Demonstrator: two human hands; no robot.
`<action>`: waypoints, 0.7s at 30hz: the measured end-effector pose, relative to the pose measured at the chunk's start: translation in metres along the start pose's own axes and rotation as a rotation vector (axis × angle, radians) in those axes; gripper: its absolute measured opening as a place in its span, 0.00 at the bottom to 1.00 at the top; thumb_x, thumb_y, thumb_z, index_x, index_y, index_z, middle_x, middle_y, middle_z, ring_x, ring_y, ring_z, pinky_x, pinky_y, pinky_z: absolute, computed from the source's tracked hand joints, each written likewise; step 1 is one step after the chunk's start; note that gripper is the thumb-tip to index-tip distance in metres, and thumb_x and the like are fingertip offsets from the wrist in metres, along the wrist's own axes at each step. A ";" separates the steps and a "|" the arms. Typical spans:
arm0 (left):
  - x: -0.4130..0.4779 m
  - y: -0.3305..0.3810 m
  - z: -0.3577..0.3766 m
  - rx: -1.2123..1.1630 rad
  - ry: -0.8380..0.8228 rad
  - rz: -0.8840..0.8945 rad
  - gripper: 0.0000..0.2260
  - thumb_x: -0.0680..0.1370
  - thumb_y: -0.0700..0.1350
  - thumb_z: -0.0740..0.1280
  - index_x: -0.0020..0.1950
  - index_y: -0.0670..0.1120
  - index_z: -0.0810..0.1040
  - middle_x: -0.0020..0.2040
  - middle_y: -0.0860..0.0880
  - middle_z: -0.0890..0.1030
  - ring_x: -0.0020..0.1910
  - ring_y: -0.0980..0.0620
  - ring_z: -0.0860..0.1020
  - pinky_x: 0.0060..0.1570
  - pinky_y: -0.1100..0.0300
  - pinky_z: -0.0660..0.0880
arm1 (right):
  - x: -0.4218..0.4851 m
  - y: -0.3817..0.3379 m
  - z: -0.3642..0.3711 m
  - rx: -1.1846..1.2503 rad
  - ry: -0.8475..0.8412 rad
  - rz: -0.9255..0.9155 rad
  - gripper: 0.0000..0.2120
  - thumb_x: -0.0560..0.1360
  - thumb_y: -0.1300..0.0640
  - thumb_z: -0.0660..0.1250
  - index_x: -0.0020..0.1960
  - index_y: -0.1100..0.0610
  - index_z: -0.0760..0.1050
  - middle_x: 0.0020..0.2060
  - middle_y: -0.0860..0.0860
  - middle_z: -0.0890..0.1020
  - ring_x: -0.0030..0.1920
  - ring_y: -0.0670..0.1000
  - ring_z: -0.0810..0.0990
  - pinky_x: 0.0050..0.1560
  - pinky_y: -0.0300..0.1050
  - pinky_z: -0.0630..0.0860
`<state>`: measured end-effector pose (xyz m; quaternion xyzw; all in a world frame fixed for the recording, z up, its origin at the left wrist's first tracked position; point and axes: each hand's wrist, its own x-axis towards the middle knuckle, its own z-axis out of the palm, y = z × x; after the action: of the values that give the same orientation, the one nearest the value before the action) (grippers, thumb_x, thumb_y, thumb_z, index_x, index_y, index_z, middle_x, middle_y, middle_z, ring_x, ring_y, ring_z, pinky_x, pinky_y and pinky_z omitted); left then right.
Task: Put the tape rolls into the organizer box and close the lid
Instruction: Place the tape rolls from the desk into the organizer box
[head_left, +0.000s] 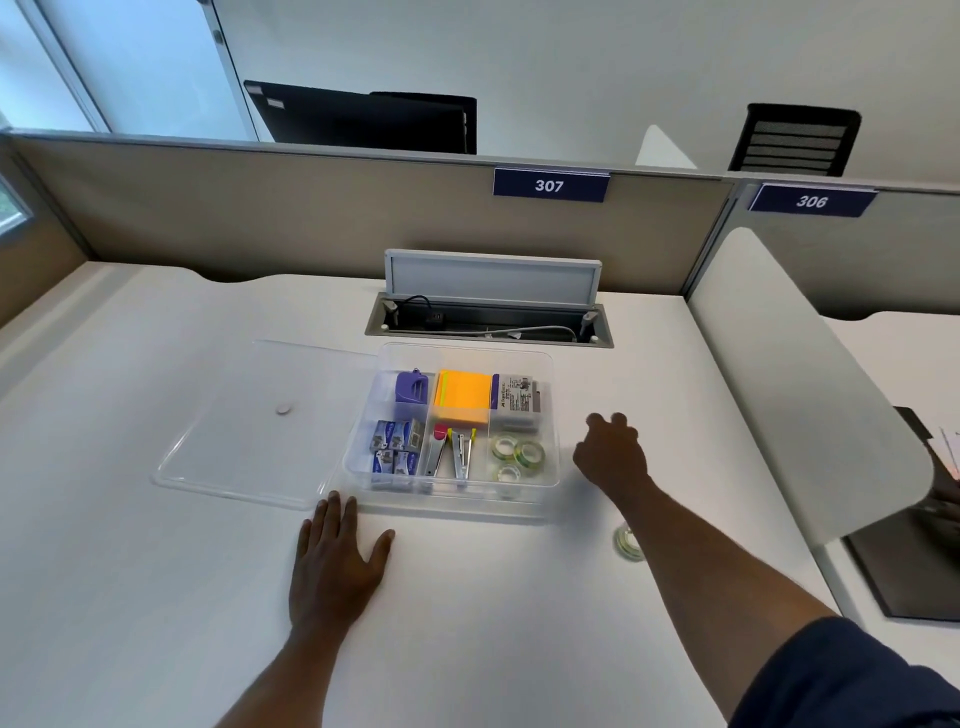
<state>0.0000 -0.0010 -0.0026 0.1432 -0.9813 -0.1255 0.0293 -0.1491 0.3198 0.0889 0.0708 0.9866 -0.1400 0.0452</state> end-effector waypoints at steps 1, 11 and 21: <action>0.000 0.001 0.000 0.000 0.001 0.003 0.37 0.74 0.67 0.49 0.74 0.44 0.62 0.76 0.42 0.63 0.76 0.45 0.58 0.75 0.49 0.56 | -0.001 0.007 -0.002 -0.017 -0.075 0.077 0.17 0.74 0.59 0.60 0.62 0.60 0.71 0.60 0.60 0.72 0.60 0.61 0.73 0.59 0.51 0.72; -0.001 0.003 -0.002 -0.002 0.000 0.007 0.38 0.73 0.66 0.48 0.74 0.43 0.63 0.75 0.41 0.63 0.75 0.44 0.59 0.74 0.48 0.56 | -0.033 0.051 0.006 -0.039 -0.311 0.155 0.22 0.74 0.44 0.64 0.62 0.57 0.73 0.61 0.55 0.78 0.66 0.58 0.71 0.64 0.52 0.73; -0.004 0.002 -0.001 0.008 -0.024 -0.006 0.37 0.74 0.66 0.48 0.73 0.42 0.64 0.75 0.40 0.65 0.75 0.43 0.60 0.74 0.47 0.57 | -0.055 0.047 0.019 -0.040 -0.121 0.046 0.11 0.73 0.64 0.59 0.53 0.62 0.75 0.53 0.60 0.80 0.55 0.59 0.80 0.53 0.46 0.76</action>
<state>0.0030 0.0020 -0.0011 0.1448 -0.9816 -0.1232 0.0168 -0.0863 0.3519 0.0645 0.0841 0.9827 -0.1233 0.1095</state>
